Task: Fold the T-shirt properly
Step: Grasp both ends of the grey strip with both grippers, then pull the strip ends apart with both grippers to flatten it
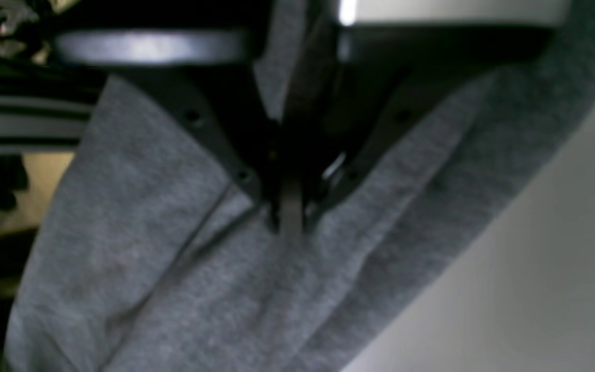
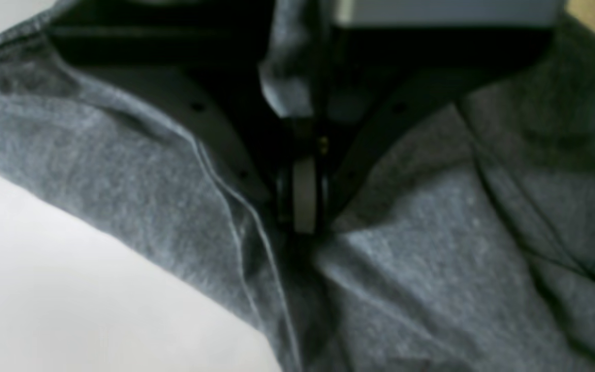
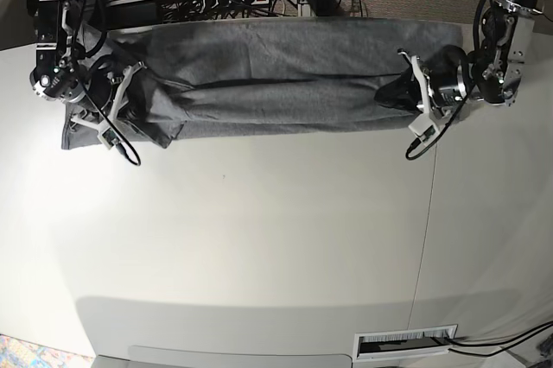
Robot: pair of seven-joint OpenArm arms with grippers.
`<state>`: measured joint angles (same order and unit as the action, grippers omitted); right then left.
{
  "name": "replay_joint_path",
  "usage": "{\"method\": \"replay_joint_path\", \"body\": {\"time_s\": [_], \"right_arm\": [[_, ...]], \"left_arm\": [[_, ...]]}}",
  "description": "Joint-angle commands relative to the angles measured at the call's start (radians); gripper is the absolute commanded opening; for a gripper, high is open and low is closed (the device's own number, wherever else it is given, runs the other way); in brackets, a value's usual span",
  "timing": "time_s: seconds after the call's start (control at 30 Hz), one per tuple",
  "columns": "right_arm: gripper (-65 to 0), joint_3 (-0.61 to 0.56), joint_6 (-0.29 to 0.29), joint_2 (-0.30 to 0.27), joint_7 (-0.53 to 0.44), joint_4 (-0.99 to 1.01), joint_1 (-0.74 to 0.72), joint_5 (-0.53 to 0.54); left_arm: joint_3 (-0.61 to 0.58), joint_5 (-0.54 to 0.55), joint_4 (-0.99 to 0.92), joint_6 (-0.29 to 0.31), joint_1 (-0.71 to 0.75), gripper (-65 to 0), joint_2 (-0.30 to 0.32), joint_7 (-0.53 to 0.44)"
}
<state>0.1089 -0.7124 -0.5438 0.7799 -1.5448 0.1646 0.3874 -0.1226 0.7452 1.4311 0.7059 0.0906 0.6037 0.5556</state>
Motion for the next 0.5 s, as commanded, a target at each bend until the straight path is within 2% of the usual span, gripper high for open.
{"method": "replay_joint_path", "body": {"time_s": [0.0, 0.27, 0.37, 0.47], "right_arm": [[-65.0, -0.001, 0.014, -0.013, 0.051, 0.018, -0.014, -0.060], [-65.0, -0.001, 0.014, -0.013, -0.006, 0.104, -0.137, -0.059], [-65.0, -0.001, 0.014, -0.011, -0.032, 0.124, -0.164, -0.060], [-65.0, -0.003, 0.014, -0.001, -0.053, 0.143, -0.191, -0.061]], "left_arm": [[0.008, -0.090, -0.011, -0.036, -0.005, -65.0, 0.019, 0.039], [0.008, -0.128, -0.021, -0.036, -0.066, -65.0, -0.003, -0.039], [0.008, -0.207, -0.021, -0.037, -0.099, -65.0, -0.032, -0.113], [0.008, -0.277, -0.033, -0.061, -0.130, -65.0, -0.072, -0.130]]}}
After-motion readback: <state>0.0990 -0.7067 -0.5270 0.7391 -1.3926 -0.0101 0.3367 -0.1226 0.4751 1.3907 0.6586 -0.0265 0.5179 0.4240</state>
